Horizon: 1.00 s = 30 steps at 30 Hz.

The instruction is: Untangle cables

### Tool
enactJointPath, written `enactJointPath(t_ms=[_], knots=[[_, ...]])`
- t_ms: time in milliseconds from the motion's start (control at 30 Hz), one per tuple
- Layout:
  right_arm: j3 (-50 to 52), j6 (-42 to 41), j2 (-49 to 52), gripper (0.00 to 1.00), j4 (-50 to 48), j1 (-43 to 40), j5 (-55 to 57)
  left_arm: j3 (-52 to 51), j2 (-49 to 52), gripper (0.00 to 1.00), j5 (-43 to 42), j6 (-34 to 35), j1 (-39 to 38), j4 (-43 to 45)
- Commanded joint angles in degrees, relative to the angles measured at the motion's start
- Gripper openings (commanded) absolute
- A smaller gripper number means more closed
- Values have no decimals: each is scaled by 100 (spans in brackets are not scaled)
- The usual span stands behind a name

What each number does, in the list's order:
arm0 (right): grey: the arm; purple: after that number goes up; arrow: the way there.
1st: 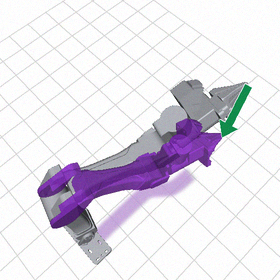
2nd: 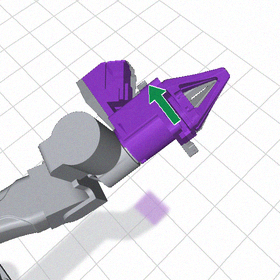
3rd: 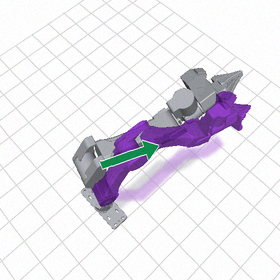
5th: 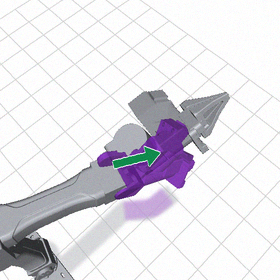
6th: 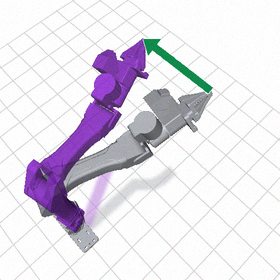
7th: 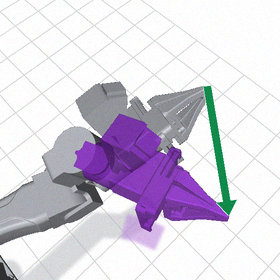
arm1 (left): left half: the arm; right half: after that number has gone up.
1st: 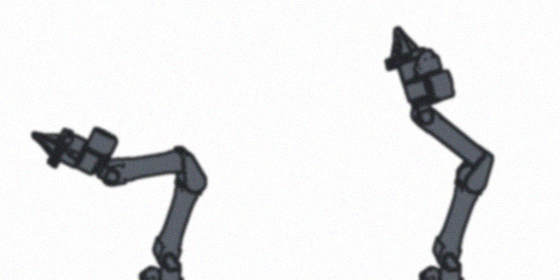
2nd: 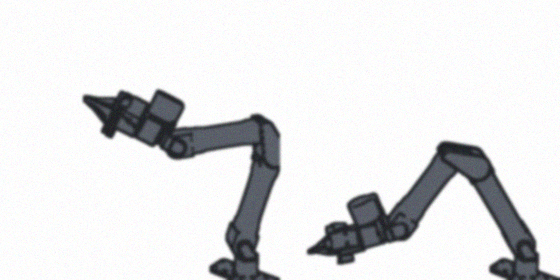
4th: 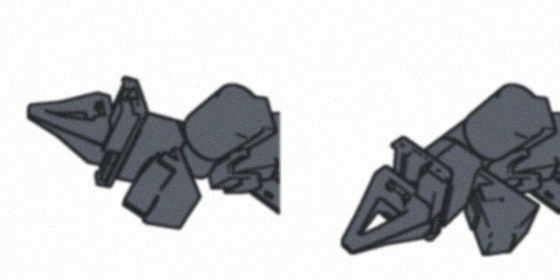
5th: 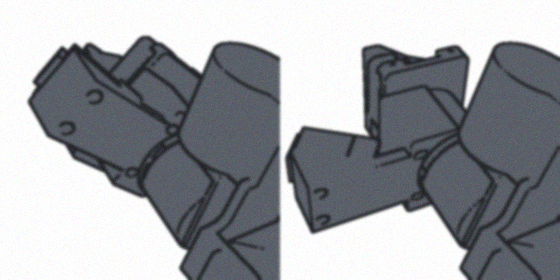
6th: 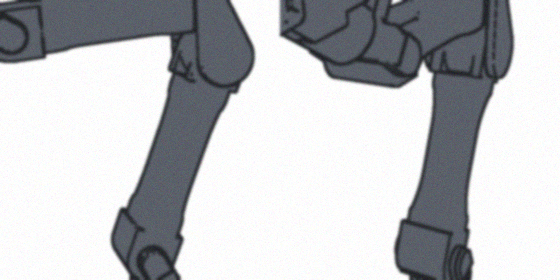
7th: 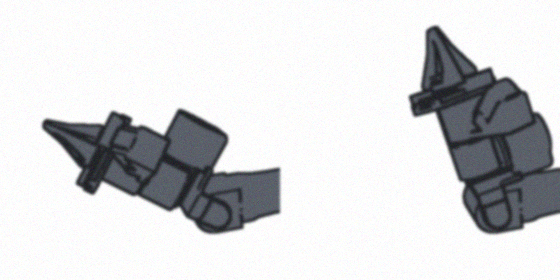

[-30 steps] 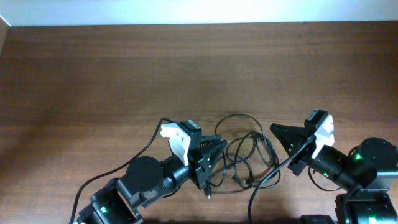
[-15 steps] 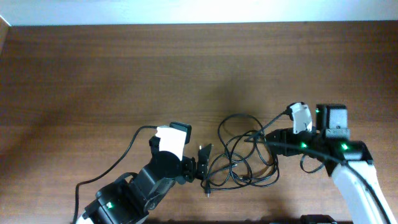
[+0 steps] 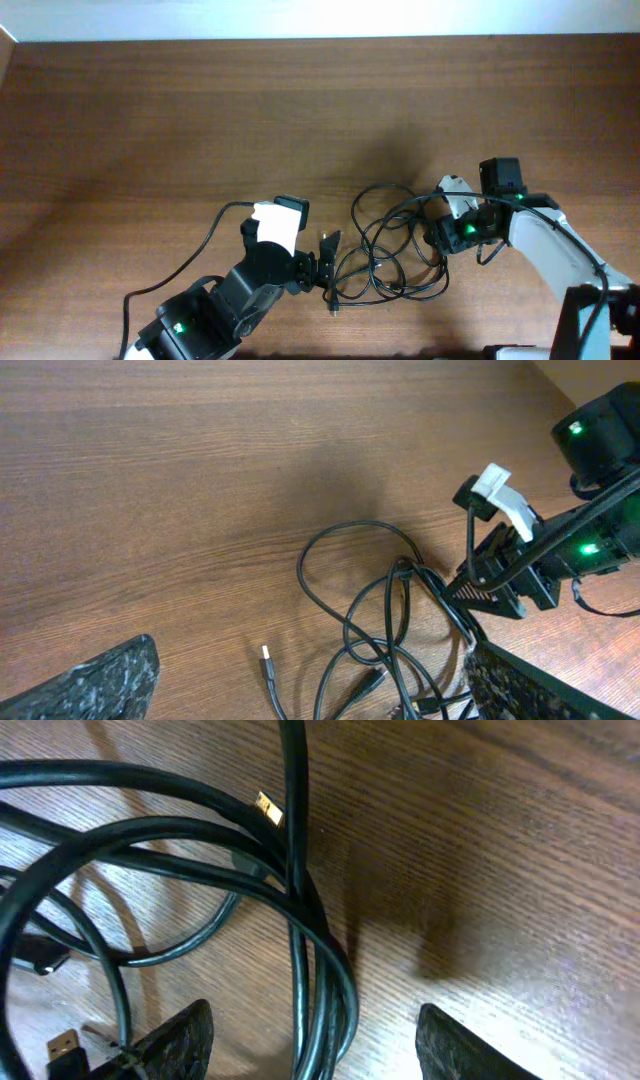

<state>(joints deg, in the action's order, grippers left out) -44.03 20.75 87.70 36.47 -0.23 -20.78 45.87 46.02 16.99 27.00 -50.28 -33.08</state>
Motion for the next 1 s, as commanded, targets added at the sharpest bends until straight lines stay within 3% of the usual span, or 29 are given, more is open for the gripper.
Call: enactJointPath(t_ms=[0, 133, 267, 367, 400, 433, 467, 633, 800, 967], knots=[[-22, 160, 273, 64, -107, -13, 26, 37, 4, 99, 101, -22, 9, 4], [-22, 157, 614, 58, -317, -13, 26, 37, 4, 99, 103, -24, 9, 68], [-22, 157, 645, 37, -470, -13, 26, 37, 4, 99, 103, -24, 9, 151], [-22, 157, 645, 29, -575, -13, 28, 37, 4, 99, 103, -24, 9, 151], [-22, 153, 645, 25, -612, -13, 28, 37, 4, 99, 103, -24, 9, 151], [-24, 131, 643, 8, -634, -13, 22, 37, 4, 99, 101, -24, 9, 151], [-24, 129, 643, 4, -629, -15, -24, 37, 4, 99, 101, -24, 9, 149], [-737, 131, 509, 4, -131, -15, -343, 37, 4, 99, 101, -20, 9, 153], [-2315, 243, 448, 4, 1480, -15, -1029, 37, 4, 99, 96, 59, 9, 374], [-3099, 1639, 407, 4, 2627, -13, -2557, 37, 4, 94, 85, 57, 9, 1029]])
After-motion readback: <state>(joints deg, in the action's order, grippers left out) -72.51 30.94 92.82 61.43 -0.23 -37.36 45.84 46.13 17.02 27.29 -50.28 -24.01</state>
